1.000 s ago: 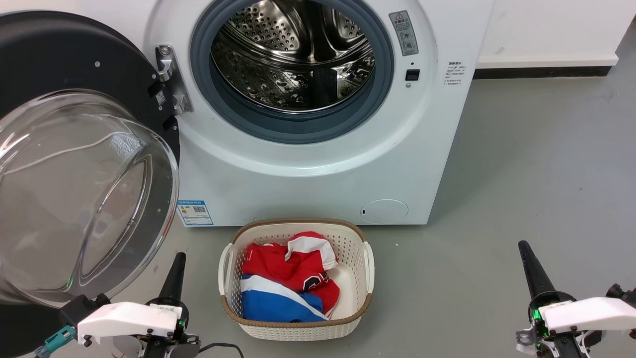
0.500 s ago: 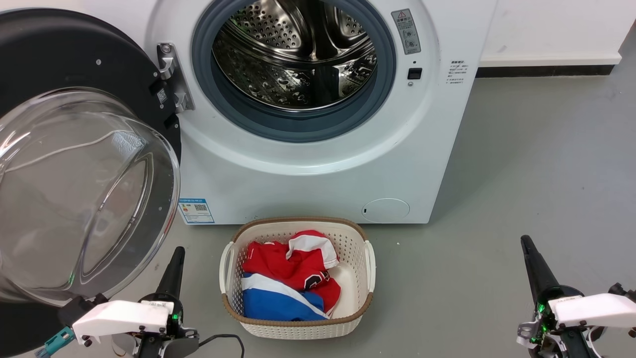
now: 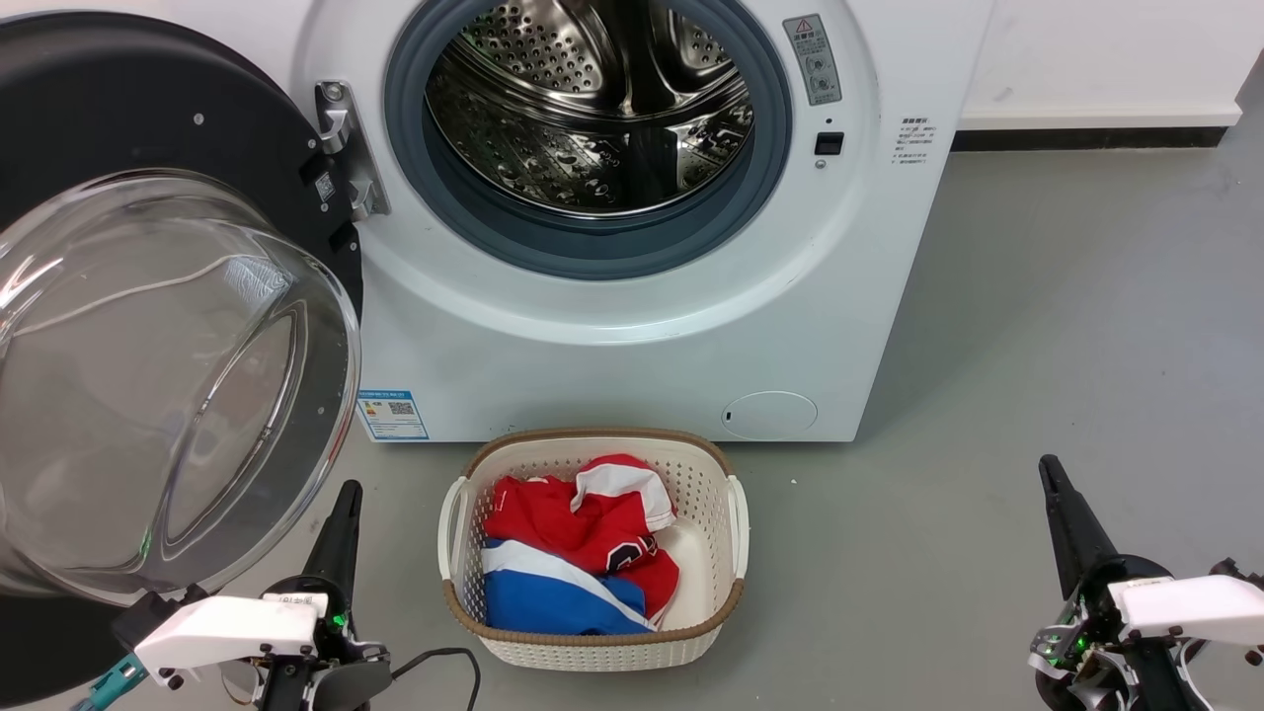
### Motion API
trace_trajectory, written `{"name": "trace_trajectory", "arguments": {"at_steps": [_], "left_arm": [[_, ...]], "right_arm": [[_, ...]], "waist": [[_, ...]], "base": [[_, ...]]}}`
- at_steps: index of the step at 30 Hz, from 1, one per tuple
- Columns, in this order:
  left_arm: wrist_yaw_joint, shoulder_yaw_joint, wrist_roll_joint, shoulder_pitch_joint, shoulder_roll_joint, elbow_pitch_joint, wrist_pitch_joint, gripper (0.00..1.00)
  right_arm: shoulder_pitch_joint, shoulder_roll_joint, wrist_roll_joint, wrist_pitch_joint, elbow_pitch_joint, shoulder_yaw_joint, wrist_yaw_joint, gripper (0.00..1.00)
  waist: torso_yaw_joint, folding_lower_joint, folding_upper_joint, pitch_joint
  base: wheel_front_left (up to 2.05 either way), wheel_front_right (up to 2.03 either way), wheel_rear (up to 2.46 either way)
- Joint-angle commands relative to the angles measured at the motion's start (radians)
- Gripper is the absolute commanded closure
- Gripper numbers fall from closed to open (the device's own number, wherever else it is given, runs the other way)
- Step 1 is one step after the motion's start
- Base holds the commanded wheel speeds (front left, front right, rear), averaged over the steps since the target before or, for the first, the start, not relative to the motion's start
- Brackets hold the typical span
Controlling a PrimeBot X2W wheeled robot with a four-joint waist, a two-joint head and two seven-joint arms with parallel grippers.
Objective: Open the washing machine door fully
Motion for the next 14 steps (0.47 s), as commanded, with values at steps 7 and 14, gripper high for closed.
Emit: {"name": "trace_trajectory", "arguments": {"at_steps": [7, 14], "left_arm": [[-0.017, 0.021, -0.051, -0.019, -0.012, -0.004, 0.018, 1.00], [-0.025, 0.035, -0.088, -0.020, -0.022, -0.004, 0.028, 1.00]], "right_arm": [[-0.024, -0.001, 0.070, 0.015, 0.007, -0.007, 0.000, 1.00], [-0.028, 0.000, 0.118, 0.023, 0.011, -0.012, 0.000, 1.00]], "waist": [[0.002, -0.0001, 0.0000, 0.002], [0.005, -0.0001, 0.0000, 0.005]], "base": [[0.00, 0.00, 0.00], [0.00, 0.00, 0.00]]}}
